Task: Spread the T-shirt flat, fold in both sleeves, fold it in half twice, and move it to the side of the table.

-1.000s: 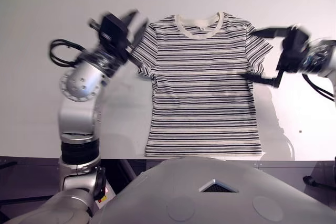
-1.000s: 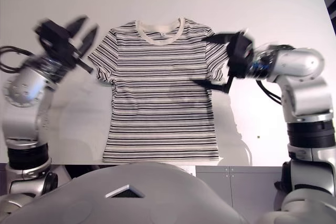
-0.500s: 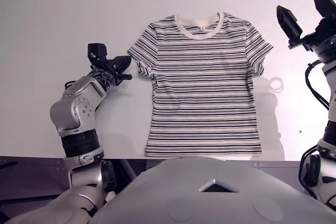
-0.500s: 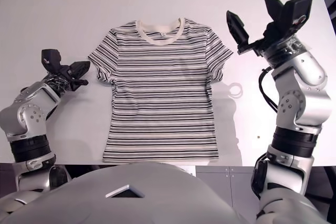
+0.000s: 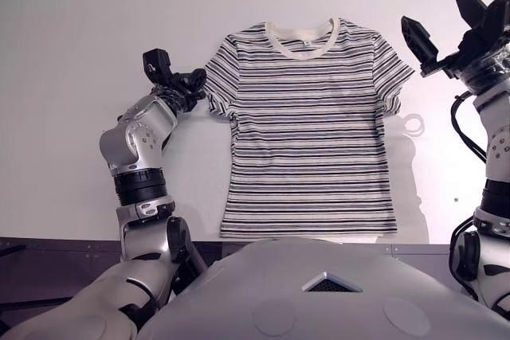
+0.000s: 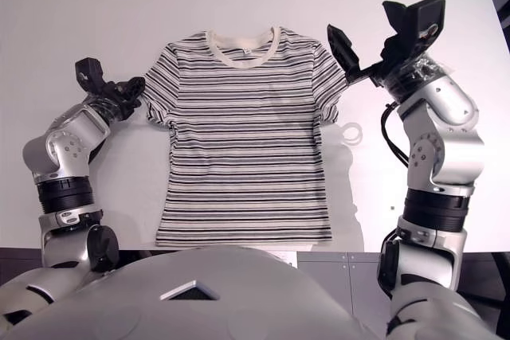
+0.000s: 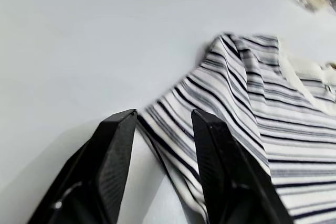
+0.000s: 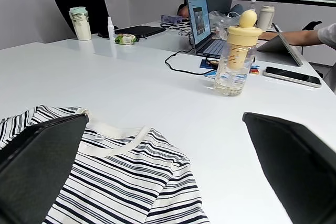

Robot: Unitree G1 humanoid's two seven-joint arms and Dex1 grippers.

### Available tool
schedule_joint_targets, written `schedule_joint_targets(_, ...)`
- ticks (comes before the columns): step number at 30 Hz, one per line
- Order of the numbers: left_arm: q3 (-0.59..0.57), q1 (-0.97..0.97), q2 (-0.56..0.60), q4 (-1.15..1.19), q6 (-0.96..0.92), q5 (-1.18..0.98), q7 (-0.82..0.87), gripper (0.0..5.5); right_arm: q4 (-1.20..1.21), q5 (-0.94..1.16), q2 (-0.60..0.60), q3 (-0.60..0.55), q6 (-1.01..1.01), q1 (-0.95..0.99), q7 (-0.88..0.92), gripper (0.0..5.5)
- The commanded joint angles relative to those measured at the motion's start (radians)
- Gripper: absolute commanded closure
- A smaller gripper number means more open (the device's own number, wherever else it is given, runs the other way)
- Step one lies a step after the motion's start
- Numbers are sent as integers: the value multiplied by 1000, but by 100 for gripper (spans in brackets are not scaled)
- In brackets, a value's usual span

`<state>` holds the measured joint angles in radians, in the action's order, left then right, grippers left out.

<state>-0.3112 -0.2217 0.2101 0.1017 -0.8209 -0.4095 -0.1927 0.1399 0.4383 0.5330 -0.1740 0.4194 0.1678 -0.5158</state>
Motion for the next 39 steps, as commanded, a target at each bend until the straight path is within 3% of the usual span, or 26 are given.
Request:
schedule_joint_targets(1,-42,3,-18,-37,-49,-29,52,359,8,-19,-1,11,-3,0,-10,0)
schedule_joint_targets(11,-7,-3,-12,8,-113,-56,16,359,10,-30,-18,11,-1,3,-8,0)
schedule_joint_targets(22,-53,-35,-16,27,-86,-71,49,533,22,-43,-41,17,-7,-9,8,0)
schedule_joint_targets(28,-31,-36,-21,-7,-76,-85,34,537,32,-48,-51,9,-9,-19,18,0)
schedule_joint_targets(39,117,-63,-26,-217,-112,-70,31,537,53,-53,-75,6,-13,-46,50,0)
